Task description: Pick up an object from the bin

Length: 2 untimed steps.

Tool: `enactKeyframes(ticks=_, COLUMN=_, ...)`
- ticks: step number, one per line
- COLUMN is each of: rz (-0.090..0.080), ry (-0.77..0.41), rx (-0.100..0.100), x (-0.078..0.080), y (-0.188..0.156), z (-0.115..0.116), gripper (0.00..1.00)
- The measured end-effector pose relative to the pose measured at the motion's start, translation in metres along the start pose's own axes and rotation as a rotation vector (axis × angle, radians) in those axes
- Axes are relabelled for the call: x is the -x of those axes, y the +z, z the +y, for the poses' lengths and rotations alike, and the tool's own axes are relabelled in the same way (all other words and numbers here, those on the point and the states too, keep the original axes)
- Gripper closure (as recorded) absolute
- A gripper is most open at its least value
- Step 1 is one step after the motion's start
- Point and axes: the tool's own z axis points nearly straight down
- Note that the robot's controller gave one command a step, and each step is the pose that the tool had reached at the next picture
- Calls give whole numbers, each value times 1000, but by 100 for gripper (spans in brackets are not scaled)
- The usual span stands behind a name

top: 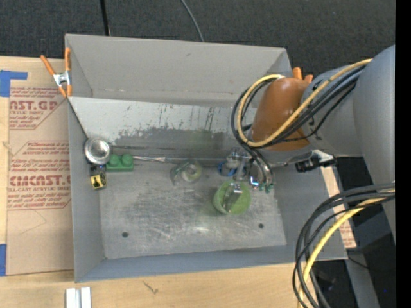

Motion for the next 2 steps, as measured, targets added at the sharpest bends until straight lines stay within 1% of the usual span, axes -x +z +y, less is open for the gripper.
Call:
enactKeyframes(ticks=1, rz=23, ry=-4, rx=0, x=-3, y=-2, z=1, gripper=100)
enactKeyframes(ticks=2, rz=-2, ry=-209, rx=-1, x=4, y=-199, z=19, gripper=100)
